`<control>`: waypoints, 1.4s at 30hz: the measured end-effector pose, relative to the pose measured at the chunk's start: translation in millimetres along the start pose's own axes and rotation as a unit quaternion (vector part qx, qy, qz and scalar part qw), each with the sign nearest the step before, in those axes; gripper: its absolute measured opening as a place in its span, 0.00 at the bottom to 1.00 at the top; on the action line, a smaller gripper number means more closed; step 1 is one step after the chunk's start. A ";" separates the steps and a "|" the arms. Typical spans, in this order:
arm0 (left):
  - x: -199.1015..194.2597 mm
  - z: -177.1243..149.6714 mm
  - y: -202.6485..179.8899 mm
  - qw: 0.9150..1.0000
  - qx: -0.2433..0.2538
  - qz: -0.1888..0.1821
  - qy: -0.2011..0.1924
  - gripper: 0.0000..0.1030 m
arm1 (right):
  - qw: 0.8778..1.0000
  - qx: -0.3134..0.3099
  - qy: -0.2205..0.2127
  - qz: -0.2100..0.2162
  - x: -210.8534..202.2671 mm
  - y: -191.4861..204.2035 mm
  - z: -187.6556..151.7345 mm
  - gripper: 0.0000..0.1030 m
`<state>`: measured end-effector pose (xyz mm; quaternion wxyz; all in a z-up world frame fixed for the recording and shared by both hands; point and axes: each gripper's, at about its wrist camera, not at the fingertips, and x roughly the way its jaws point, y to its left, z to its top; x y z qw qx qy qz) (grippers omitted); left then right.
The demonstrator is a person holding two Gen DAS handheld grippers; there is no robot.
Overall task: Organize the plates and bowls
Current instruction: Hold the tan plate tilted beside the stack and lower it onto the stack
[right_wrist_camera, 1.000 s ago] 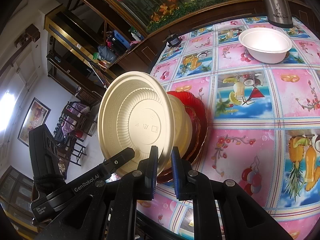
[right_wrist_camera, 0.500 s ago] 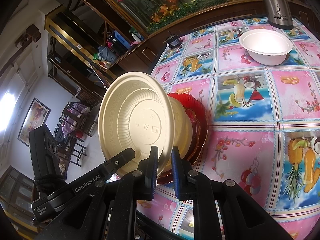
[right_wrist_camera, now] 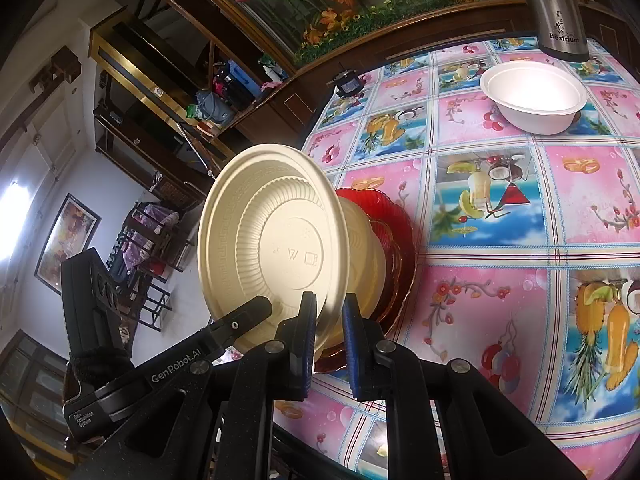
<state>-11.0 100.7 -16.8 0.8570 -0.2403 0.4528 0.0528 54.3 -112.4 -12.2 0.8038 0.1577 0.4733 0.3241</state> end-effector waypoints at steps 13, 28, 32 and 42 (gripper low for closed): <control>6.1 2.8 5.2 0.999 -0.019 -0.013 0.022 0.18 | 1.000 0.003 0.007 0.000 5.1 1.5 0.4 0.12; 7.6 19.1 10.6 0.997 -0.030 -0.022 0.061 0.21 | 0.999 0.006 0.029 0.011 10.7 6.6 22.4 0.12; 10.6 16.6 13.9 0.997 -0.038 -0.018 0.070 0.21 | 0.999 0.013 0.041 0.018 18.7 5.1 22.7 0.12; 5.9 14.0 8.5 0.998 -0.024 -0.002 0.052 0.22 | 0.999 0.020 0.045 0.018 26.1 0.6 23.5 0.12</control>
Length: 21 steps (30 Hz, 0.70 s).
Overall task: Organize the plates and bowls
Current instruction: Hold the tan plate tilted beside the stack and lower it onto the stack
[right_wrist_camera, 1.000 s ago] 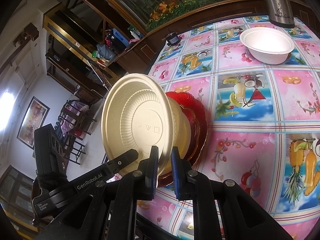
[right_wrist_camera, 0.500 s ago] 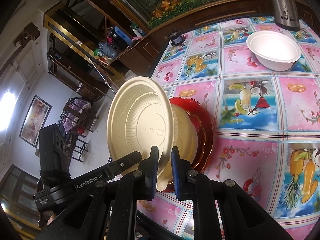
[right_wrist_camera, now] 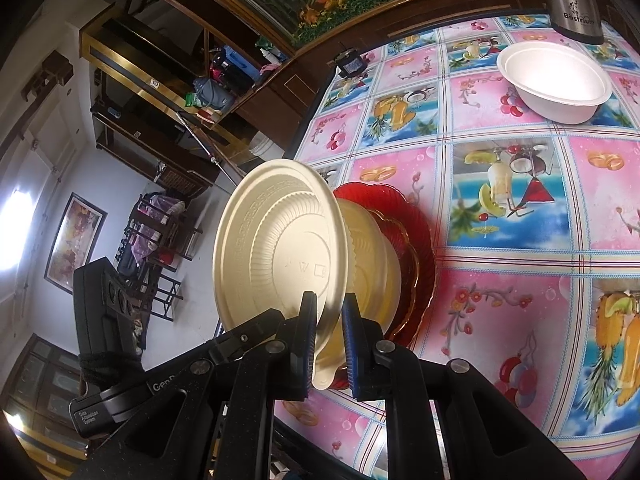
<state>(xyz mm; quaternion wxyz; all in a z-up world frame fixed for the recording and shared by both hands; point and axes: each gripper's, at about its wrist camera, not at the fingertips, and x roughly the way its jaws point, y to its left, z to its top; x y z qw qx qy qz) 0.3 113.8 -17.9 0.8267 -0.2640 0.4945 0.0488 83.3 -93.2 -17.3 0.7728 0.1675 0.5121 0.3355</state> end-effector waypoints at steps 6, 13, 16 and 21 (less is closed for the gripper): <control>-0.9 0.8 -1.4 1.000 0.004 0.005 -0.002 0.22 | 1.000 0.002 -0.001 0.000 -0.1 -0.9 0.0 0.12; -0.7 1.1 -4.9 1.000 0.012 0.008 0.004 0.32 | 1.000 0.005 -0.001 0.000 -0.6 -2.1 0.1 0.15; -0.2 -0.1 -6.1 1.000 0.012 0.005 0.003 0.40 | 1.000 0.011 0.005 0.002 0.9 -2.7 -0.1 0.17; -2.2 -0.3 -7.0 1.000 0.007 -0.004 0.008 0.53 | 1.000 0.012 0.003 0.003 0.3 -2.3 0.2 0.18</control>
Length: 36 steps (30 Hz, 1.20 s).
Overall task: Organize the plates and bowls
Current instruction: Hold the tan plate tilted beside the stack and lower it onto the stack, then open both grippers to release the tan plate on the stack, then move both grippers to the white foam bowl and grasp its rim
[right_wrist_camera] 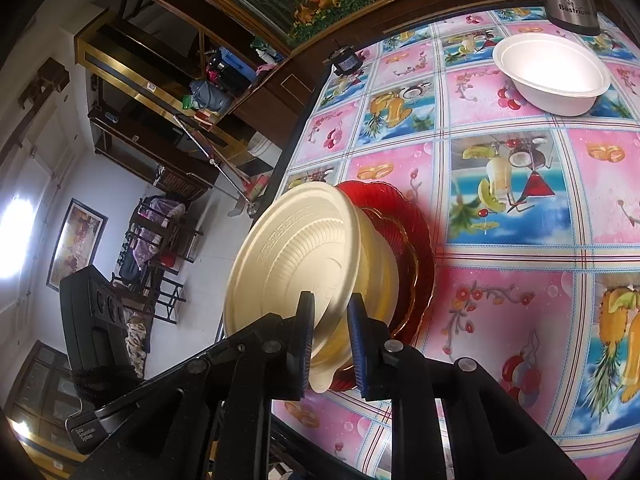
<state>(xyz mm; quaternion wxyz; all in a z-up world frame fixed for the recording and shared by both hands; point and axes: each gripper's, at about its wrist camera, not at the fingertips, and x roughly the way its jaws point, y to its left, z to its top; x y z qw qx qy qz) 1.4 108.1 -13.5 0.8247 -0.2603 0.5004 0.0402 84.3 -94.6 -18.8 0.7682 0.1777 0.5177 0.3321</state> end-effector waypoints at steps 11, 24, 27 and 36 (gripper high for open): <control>-20.8 1.1 -4.1 1.000 0.002 -0.012 -0.017 0.70 | 1.000 0.005 -0.013 0.014 -10.1 2.1 3.2 0.48; -51.1 2.2 -15.1 0.997 0.035 0.010 -0.068 0.80 | 0.996 0.049 -0.049 0.059 -39.6 -27.7 8.3 0.73; -48.7 11.0 -41.5 0.994 0.066 0.013 -0.082 0.81 | 0.993 0.075 -0.060 0.062 -47.9 -45.5 11.6 0.75; 12.2 33.9 -151.6 0.991 0.119 -0.004 -0.068 0.81 | 0.985 0.134 -0.109 0.029 -86.3 -112.1 29.2 0.78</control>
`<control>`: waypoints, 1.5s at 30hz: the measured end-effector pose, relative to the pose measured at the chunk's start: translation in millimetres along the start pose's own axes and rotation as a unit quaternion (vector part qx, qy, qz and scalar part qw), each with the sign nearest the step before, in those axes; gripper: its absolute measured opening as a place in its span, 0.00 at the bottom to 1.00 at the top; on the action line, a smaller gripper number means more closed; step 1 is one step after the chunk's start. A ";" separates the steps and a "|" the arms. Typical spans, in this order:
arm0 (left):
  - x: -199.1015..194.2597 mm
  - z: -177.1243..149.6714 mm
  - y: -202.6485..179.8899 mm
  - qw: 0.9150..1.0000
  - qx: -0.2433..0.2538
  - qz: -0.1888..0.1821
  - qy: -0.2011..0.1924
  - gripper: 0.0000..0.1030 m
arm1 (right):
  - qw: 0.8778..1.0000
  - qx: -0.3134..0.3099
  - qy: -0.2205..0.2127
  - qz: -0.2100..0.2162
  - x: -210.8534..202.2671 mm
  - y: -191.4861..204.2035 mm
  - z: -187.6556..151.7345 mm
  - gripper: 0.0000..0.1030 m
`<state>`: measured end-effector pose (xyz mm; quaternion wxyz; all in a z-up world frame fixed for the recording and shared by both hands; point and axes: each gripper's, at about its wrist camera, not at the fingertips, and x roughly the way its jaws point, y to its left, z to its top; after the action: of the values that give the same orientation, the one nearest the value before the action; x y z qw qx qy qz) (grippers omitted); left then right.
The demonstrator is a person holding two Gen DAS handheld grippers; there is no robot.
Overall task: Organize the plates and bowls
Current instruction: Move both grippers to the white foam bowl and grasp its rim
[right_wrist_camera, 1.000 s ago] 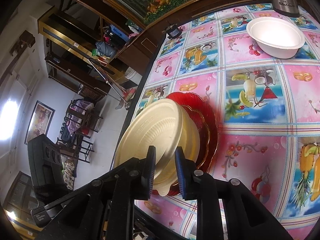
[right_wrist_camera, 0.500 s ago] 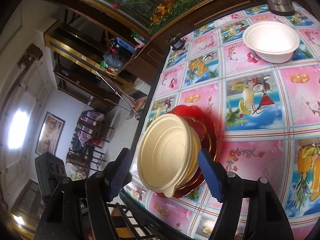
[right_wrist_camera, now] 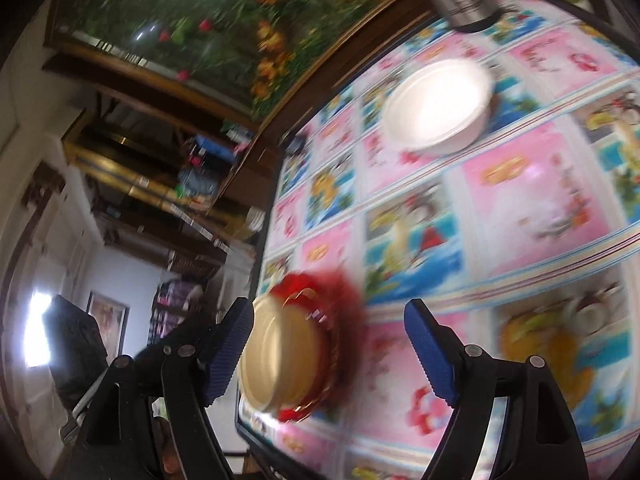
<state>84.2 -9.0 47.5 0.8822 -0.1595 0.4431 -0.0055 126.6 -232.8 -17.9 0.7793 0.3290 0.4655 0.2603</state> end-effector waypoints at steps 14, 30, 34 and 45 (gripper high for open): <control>119.2 44.9 -61.4 0.996 -0.047 0.070 0.016 0.81 | 0.994 0.046 -0.049 -0.090 -9.3 -78.0 110.2 0.78; 202.7 64.5 -75.5 0.986 -0.069 0.151 0.025 0.81 | 0.987 0.037 -0.013 -0.155 66.7 -106.4 173.1 0.49; 210.4 60.9 -77.7 0.985 -0.062 0.158 0.029 0.80 | 0.987 0.045 -0.011 -0.155 73.1 -113.3 173.4 0.47; 199.8 42.4 -88.3 0.991 -0.007 0.120 0.050 0.17 | 0.988 0.018 -0.014 -0.156 60.7 -103.3 153.3 0.06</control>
<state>250.4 -111.2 -59.4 0.8518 -0.1110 0.5030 0.0957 300.4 -298.0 -75.8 0.8108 0.2696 0.5048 0.1230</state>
